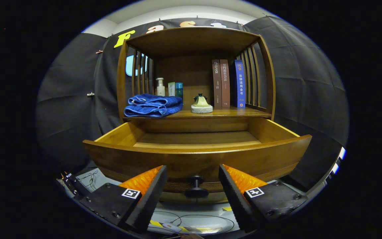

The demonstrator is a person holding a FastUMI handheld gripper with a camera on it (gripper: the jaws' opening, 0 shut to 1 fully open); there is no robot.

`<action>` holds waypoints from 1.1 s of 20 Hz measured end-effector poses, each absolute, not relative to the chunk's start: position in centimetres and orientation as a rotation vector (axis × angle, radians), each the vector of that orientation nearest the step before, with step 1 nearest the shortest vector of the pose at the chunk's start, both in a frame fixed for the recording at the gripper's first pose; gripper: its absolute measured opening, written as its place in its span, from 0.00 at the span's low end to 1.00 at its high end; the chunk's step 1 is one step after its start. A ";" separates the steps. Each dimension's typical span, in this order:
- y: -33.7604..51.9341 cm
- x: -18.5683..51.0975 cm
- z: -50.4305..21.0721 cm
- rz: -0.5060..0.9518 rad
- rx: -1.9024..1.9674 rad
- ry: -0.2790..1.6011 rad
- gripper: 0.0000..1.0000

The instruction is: Pull open the drawer, take out the items inside it, and place them on the countertop above the cabinet.

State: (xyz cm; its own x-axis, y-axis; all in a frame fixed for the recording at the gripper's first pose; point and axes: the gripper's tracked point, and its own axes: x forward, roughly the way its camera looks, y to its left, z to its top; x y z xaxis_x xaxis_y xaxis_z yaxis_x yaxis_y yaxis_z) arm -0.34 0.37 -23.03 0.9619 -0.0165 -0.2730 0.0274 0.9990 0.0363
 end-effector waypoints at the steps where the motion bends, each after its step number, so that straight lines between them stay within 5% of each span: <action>1: 0.2 -0.1 -23.2 -0.025 0.050 0.284 0.99; 22: -0.9 12.1 -22.6 -0.062 0.066 0.252 0.98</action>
